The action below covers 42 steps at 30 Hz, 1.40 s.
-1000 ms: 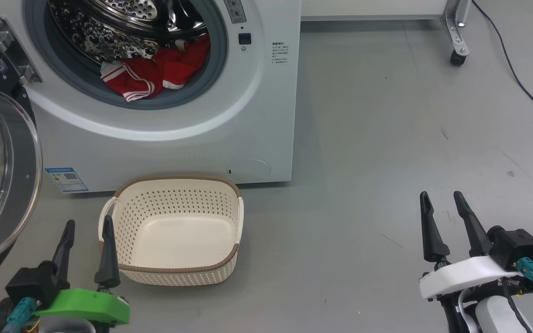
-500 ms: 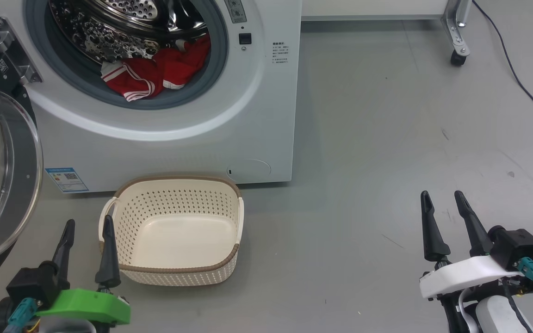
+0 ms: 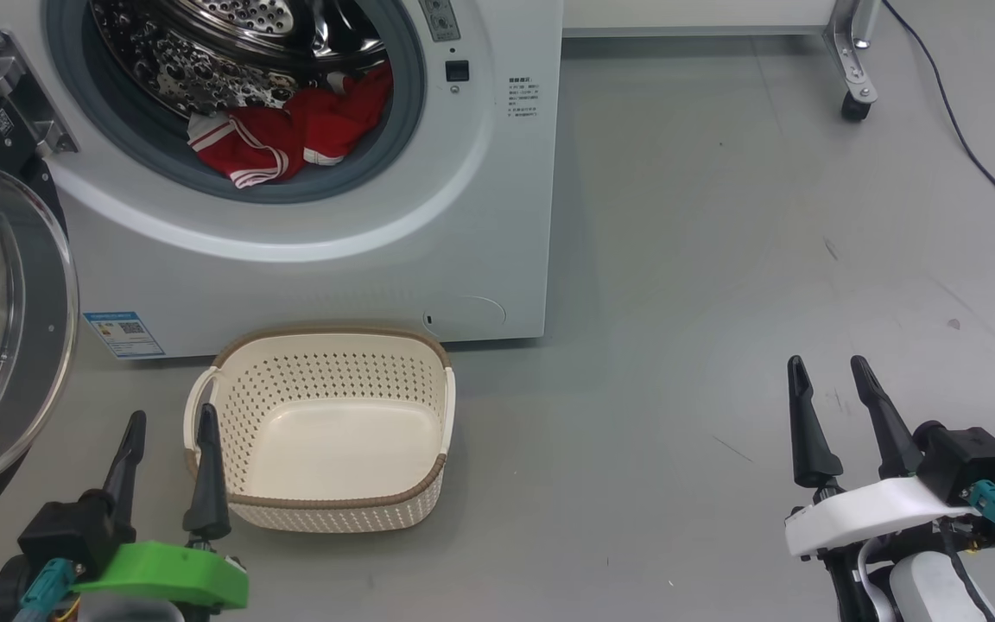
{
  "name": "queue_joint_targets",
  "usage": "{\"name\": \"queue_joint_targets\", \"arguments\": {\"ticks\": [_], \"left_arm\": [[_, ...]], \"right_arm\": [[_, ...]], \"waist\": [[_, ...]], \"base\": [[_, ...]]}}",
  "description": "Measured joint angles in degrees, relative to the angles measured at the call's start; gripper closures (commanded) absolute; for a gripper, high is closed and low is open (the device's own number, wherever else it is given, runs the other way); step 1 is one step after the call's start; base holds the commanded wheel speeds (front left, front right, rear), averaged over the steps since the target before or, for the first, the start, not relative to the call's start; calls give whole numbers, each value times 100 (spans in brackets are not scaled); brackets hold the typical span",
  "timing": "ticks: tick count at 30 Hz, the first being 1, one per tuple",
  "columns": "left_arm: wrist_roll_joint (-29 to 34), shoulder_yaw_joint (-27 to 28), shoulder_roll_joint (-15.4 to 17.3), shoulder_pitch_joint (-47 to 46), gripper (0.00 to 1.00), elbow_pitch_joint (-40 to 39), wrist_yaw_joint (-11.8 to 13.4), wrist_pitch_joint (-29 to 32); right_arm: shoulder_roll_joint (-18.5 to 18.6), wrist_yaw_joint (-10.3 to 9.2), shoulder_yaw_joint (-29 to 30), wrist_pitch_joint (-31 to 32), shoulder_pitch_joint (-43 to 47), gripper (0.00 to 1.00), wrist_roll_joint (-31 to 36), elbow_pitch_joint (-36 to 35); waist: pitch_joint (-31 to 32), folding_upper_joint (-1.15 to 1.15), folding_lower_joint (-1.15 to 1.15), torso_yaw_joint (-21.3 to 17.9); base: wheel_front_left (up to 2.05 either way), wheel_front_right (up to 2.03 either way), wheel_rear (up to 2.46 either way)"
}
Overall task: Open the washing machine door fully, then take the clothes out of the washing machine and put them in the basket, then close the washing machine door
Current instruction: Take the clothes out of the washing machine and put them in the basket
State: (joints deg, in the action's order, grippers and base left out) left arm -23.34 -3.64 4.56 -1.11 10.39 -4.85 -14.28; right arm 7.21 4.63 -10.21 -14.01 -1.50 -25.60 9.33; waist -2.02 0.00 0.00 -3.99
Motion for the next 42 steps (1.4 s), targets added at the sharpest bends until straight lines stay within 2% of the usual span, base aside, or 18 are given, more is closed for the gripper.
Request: {"name": "queue_joint_targets", "arguments": {"ticks": [21,42], "left_arm": [[13,-82,0,0,0,-138,-56,0],[13,-98,5,8,0,-145,-58,0]], "right_arm": [[-15,35,-10,0,54,0,51,1],[-33,59,-37,0,55,0,53,31]], "waist": [[-52,0,0,33],[-55,0,0,96]], "base": [[13,-16,3],[87,-93,6]]}}
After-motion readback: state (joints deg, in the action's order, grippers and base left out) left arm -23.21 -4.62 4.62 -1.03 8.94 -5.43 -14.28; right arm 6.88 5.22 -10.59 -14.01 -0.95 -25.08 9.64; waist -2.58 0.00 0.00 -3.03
